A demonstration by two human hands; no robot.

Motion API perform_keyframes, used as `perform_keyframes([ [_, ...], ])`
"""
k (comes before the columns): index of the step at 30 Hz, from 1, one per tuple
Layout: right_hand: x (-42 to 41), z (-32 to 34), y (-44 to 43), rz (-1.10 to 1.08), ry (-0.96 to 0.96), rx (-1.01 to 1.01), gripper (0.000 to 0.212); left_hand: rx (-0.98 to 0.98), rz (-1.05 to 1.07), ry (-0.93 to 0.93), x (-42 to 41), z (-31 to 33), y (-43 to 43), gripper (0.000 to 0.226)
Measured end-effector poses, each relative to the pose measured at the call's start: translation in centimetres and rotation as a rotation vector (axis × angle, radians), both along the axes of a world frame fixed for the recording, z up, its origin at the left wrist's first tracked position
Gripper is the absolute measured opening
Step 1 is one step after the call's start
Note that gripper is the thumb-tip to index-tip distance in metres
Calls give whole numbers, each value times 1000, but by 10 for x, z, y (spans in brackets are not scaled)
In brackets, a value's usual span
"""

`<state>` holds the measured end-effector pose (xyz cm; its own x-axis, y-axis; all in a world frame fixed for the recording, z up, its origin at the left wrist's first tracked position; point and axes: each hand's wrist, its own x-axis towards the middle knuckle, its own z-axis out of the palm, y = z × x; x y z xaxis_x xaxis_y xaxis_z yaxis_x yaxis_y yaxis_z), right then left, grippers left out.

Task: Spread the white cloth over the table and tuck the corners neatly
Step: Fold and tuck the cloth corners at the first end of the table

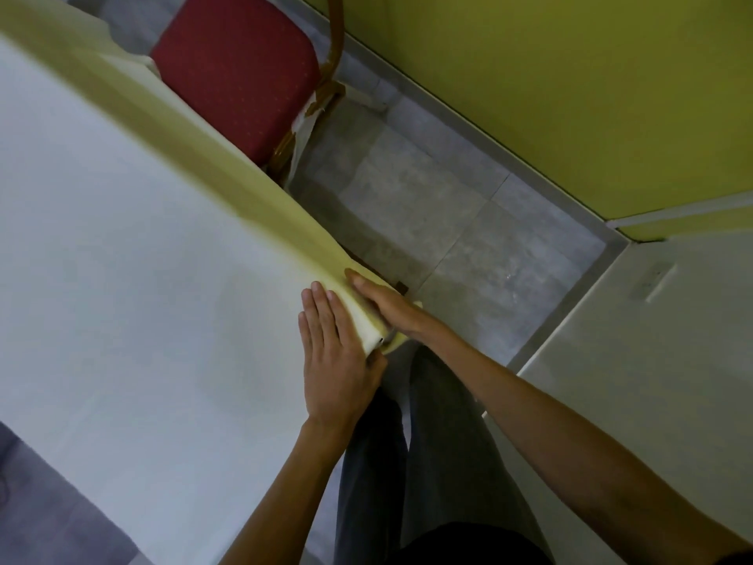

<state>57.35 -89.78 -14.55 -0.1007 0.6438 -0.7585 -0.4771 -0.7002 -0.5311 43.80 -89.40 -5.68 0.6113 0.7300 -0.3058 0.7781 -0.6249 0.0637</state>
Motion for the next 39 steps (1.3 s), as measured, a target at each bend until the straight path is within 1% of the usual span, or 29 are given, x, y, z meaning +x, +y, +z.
perform_keyframes([
  [2,-8,-5,-3,40,-25,11,65,-13,-3,4,1,1,0,107],
  [4,-7,-12,-5,42,-1,-93,72,-22,-6,14,1,3,0,108],
  [5,-5,-15,-4,71,-68,-136,68,-24,-9,13,1,4,0,108],
  [7,4,4,4,175,-276,-139,51,-35,-6,7,0,7,0,107],
  [8,6,20,9,194,-393,-89,48,-48,1,1,0,8,1,107],
  [9,7,39,14,172,-456,-13,46,-63,11,-10,1,10,2,107],
  [11,-1,77,24,144,-517,153,50,-102,37,-52,3,17,4,108],
  [12,-7,97,28,154,-579,238,53,-124,62,-89,2,20,6,106],
  [15,-36,125,33,325,-944,427,57,-154,179,-233,-20,27,10,86],
  [16,-47,130,35,389,-1017,476,57,-160,205,-277,-33,28,11,79],
  [18,-69,125,35,514,-1074,559,55,-154,212,-309,-63,24,9,70],
  [19,-79,118,32,601,-1145,589,55,-134,218,-288,-79,20,7,68],
  [20,-85,108,27,703,-1258,619,56,-110,240,-253,-94,16,6,66],
  [22,-90,91,21,879,-1459,626,63,-93,317,-201,-124,9,6,67],
  [24,-92,85,19,935,-1572,621,72,-92,375,-180,-154,6,3,70],
  [28,-95,86,19,989,-1653,614,82,-92,420,-153,-219,7,-8,73],
  [33,-98,94,21,1026,-1656,547,86,-86,482,-128,-293,14,-30,73],
  [36,-100,97,20,1028,-1658,524,88,-81,616,-94,-339,18,-49,75],
  [38,-114,104,20,983,-1639,460,90,-88,743,-91,-350,21,-54,78],
  [39,-130,108,21,961,-1627,444,90,-90,766,-115,-344,22,-51,79],
])
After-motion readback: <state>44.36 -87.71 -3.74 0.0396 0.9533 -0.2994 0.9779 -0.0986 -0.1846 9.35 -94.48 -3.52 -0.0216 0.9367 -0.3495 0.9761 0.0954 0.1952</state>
